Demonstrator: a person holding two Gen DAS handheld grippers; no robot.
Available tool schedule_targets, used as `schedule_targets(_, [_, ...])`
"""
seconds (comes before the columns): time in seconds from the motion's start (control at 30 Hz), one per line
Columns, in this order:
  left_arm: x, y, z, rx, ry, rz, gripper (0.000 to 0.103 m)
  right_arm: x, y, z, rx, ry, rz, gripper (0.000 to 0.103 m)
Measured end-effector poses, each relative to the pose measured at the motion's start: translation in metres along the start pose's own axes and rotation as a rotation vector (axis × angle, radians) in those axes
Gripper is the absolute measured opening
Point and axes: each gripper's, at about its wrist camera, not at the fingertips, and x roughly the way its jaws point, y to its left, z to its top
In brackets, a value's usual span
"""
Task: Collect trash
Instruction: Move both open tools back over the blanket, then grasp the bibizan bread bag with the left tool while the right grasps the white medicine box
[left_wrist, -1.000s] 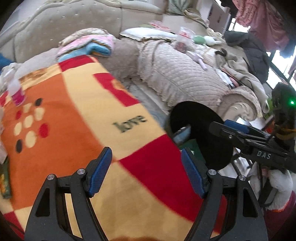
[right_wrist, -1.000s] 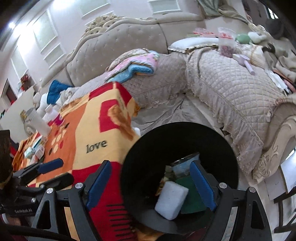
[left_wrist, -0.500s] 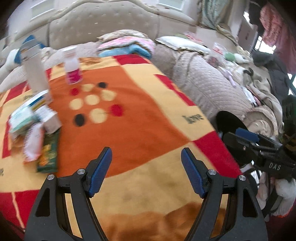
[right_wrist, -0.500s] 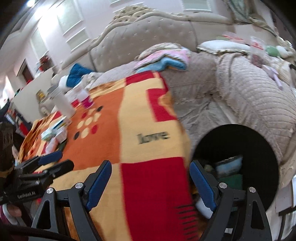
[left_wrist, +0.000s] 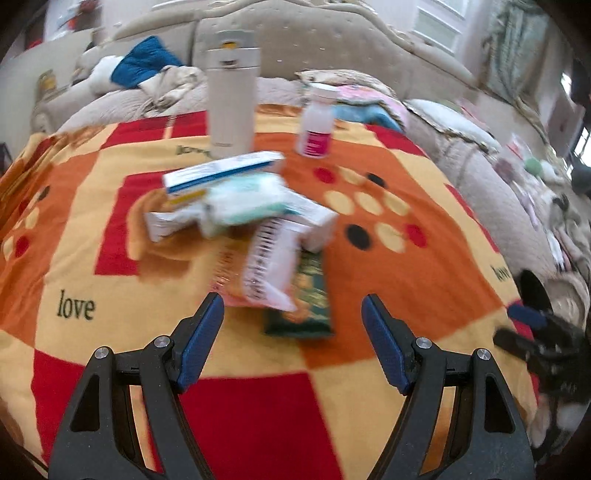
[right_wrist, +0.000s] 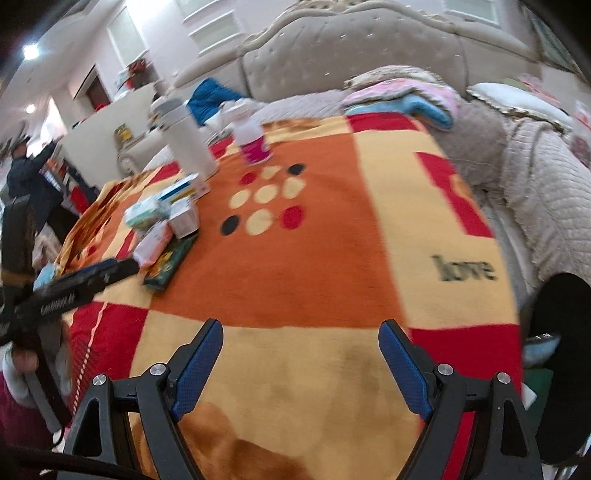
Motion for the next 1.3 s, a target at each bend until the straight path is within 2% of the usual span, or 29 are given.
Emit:
schedule_targets(0.17, [0.017, 0.025, 0.011, -0.055, 0.008, -0.011, 0.076, 0.020, 0.018, -0.001, -0.045, 0.041, 0.001, 0.084])
schedule_targets(0.43, [0.046, 0.034, 0.025, -0.068, 0.065, -0.055, 0.076, 0.033, 0.025, -0.003, -0.057, 0.073, -0.011, 0.085])
schedule_targets(0.5, [0.049, 0.037, 0.026, -0.085, 0.076, -0.077, 0.072, 0.034, 0.025, -0.004, -0.050, 0.076, -0.009, 0.085])
schedule_targets(0.57, [0.049, 0.042, 0.025, -0.110, 0.077, -0.115, 0.059, 0.034, 0.024, -0.004, -0.042, 0.078, 0.009, 0.092])
schedule_targets(0.67, [0.046, 0.045, 0.024, -0.117, 0.082, -0.115, 0.057, 0.037, 0.029, -0.004, -0.054, 0.088, 0.028, 0.103])
schedule_targets(0.73, [0.040, 0.048, 0.022, -0.114, 0.083, -0.098, 0.057, 0.040, 0.034, -0.003, -0.073, 0.103, 0.014, 0.103])
schedule_targets(0.8, [0.032, 0.054, 0.019, -0.120, 0.080, -0.085, 0.057, 0.040, 0.036, 0.002, -0.055, 0.094, 0.029, 0.097])
schedule_targets(0.83, [0.028, 0.059, 0.018, -0.128, 0.077, -0.080, 0.057, 0.039, 0.037, 0.006, -0.050, 0.079, 0.043, 0.085])
schedule_targets(0.93, [0.018, 0.071, 0.011, -0.146, 0.079, -0.050, 0.057, 0.045, 0.051, 0.025, -0.094, 0.068, 0.058, 0.078])
schedule_targets(0.97, [0.016, 0.074, 0.009, -0.147, 0.079, -0.044, 0.057, 0.049, 0.061, 0.034, -0.123, 0.060, 0.068, 0.072])
schedule_targets(1.1, [0.003, 0.087, -0.002, -0.158, 0.065, -0.017, 0.057, 0.068, 0.100, 0.068, -0.224, 0.032, 0.111, 0.067])
schedule_targets(1.2, [-0.008, 0.095, -0.011, -0.175, 0.052, -0.019, 0.057, 0.090, 0.127, 0.089, -0.306, 0.038, 0.102, 0.060])
schedule_targets(1.3, [-0.016, 0.095, -0.017, -0.170, 0.040, -0.010, 0.057, 0.117, 0.145, 0.104, -0.365, 0.068, 0.079, 0.058])
